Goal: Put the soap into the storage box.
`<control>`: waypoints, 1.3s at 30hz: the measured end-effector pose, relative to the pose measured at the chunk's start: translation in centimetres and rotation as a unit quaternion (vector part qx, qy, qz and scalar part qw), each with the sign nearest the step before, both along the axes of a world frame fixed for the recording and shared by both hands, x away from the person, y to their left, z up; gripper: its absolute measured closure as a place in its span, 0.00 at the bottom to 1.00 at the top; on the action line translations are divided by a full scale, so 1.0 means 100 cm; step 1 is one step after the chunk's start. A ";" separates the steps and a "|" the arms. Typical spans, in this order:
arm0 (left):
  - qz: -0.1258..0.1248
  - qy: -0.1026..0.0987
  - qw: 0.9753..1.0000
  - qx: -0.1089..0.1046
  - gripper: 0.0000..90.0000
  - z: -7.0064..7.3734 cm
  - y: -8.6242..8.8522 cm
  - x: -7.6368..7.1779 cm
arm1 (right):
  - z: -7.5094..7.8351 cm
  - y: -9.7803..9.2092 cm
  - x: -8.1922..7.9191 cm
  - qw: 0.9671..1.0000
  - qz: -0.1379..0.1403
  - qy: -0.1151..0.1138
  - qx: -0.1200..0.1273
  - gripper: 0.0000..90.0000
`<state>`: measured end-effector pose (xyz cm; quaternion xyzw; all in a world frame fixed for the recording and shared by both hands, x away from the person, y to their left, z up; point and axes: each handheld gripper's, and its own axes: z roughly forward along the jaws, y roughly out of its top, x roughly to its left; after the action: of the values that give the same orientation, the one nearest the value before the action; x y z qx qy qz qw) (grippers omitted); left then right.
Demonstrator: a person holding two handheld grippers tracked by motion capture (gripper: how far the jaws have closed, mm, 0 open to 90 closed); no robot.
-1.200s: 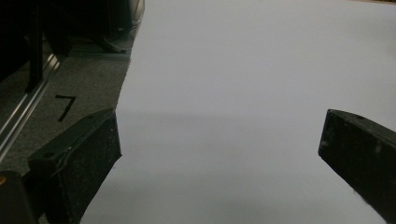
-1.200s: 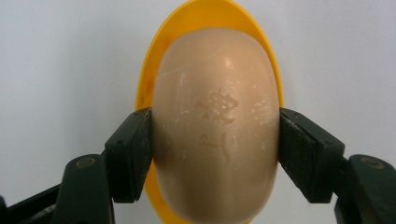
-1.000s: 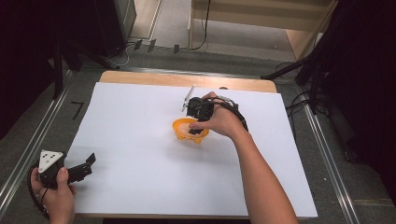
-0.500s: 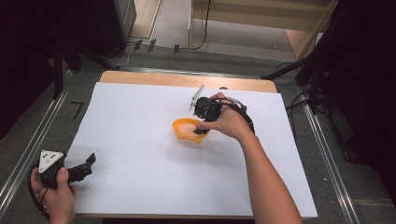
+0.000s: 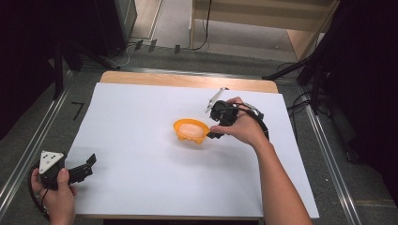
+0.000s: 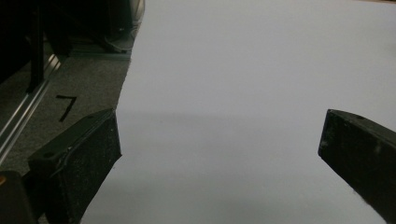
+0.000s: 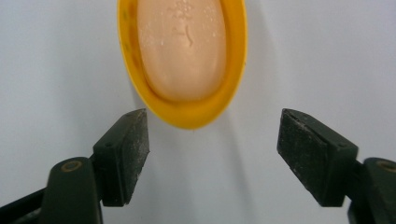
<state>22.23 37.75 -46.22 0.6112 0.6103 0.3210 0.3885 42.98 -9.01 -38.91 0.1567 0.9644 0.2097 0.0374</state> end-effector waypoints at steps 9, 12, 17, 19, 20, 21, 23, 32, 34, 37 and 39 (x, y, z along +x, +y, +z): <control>0.001 0.000 1.000 0.000 0.00 0.000 0.000 0.000 | -0.001 -0.025 -0.012 0.998 -0.053 -0.011 0.015 0.05; 0.001 -0.001 1.000 0.000 0.00 0.000 0.000 0.000 | -0.003 -0.034 -0.017 0.997 -0.070 -0.026 0.027 0.00; 0.002 -0.002 1.000 0.000 0.00 0.000 0.000 0.000 | -0.005 -0.051 -0.026 0.993 -0.103 -0.039 0.045 0.00; 0.001 -0.001 1.000 0.001 0.00 0.000 0.000 0.000 | -0.007 -0.059 -0.030 0.991 -0.120 -0.038 0.054 0.00; 0.001 -0.001 1.000 0.001 0.00 0.000 0.000 0.000 | -0.008 -0.063 -0.031 0.990 -0.124 -0.037 0.057 0.00; 0.001 -0.001 1.000 0.001 0.00 0.000 -0.001 0.000 | -0.008 -0.067 -0.033 0.989 -0.129 -0.039 0.057 0.00; 0.001 -0.001 1.000 0.001 0.00 0.000 -0.001 0.000 | -0.010 -0.075 -0.038 0.986 -0.144 -0.044 0.070 0.00; 0.002 -0.001 1.000 0.002 0.00 0.000 -0.001 0.000 | -0.023 -0.102 -0.055 0.981 -0.170 -0.044 0.086 0.00; 0.002 -0.001 1.000 0.002 0.00 0.000 -0.001 0.000 | -0.026 -0.108 -0.059 0.979 -0.179 -0.043 0.092 0.00; 0.002 -0.001 1.000 0.002 0.00 0.000 -0.001 0.000 | -0.030 -0.116 -0.065 0.976 -0.188 -0.046 0.096 0.00; 0.002 -0.001 1.000 0.002 0.00 0.000 -0.001 0.000 | -0.032 -0.121 -0.069 0.974 -0.194 -0.050 0.107 0.00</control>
<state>22.21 37.66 -46.22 0.6107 0.6104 0.3235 0.3871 36.05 -21.14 -42.12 0.3333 0.8846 0.3077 0.1082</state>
